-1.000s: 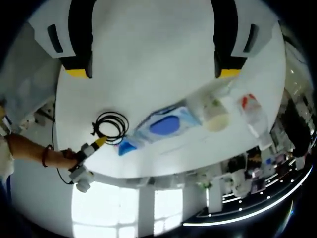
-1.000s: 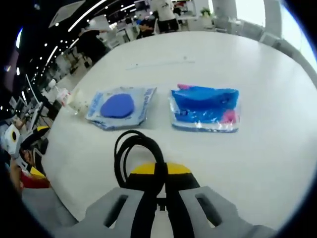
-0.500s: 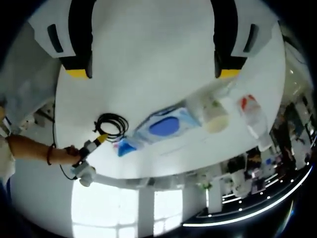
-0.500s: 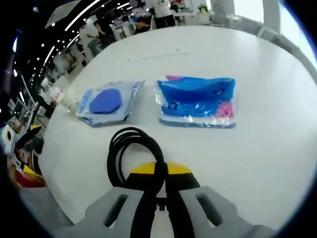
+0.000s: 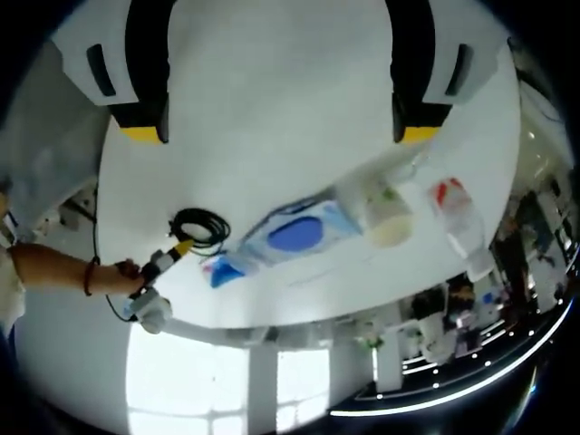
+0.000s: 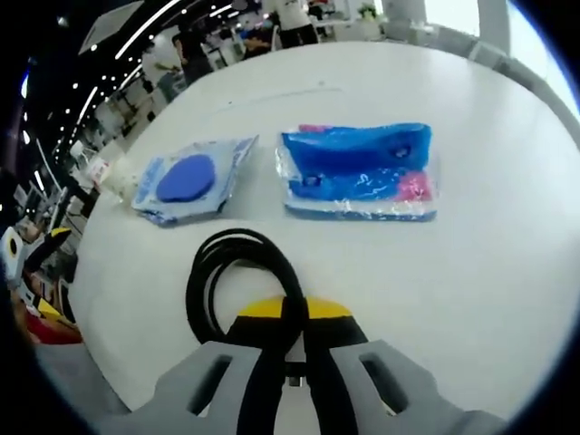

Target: Arrange the tabletop items into an orderly group along one side of the table until the central work area is clear of visible clutter.

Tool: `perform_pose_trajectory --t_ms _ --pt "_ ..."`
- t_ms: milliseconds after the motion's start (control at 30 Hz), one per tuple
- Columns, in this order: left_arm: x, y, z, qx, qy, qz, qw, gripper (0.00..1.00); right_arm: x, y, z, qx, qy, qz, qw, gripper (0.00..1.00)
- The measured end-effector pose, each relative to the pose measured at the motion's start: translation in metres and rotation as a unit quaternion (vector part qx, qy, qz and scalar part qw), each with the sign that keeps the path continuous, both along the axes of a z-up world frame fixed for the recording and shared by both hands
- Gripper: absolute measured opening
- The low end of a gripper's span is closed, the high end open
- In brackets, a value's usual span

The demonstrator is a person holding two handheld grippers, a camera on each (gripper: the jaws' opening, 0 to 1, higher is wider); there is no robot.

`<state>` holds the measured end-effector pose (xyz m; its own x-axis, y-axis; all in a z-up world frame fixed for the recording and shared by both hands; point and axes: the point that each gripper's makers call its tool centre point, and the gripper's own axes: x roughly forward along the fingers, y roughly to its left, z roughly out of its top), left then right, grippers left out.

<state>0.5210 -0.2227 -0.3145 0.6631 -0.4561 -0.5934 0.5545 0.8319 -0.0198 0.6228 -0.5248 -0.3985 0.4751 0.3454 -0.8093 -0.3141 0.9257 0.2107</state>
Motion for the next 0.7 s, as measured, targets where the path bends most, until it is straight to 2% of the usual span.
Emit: perform_pose_trajectory --t_ms 167,267,300,467,600,700 --pt "0.000 0.001 0.001 -0.002 0.000 0.002 1.0000 0.99 0.000 0.000 -0.002 -0.008 -0.005 -0.001 1.0000 0.11" --pt "-0.001 0.001 0.001 -0.003 0.001 0.001 1.0000 0.99 0.001 0.000 0.001 -0.007 -0.017 -0.018 0.9997 0.25" --pt "-0.001 0.001 0.001 -0.002 0.001 0.002 1.0000 0.99 0.002 -0.001 0.003 -0.009 -0.022 -0.022 0.9995 0.33" --pt "0.000 0.001 0.005 -0.012 -0.002 0.006 0.9999 0.99 0.003 0.013 0.026 0.024 -0.056 -0.026 0.9978 0.53" --pt "0.000 -0.001 0.009 -0.016 -0.006 0.005 0.9998 1.00 0.004 0.030 0.049 0.054 -0.099 -0.001 0.9936 0.67" --pt "0.000 -0.002 0.013 -0.021 -0.010 0.005 0.9997 1.00 -0.001 0.040 0.065 0.078 -0.115 0.008 0.9903 0.79"
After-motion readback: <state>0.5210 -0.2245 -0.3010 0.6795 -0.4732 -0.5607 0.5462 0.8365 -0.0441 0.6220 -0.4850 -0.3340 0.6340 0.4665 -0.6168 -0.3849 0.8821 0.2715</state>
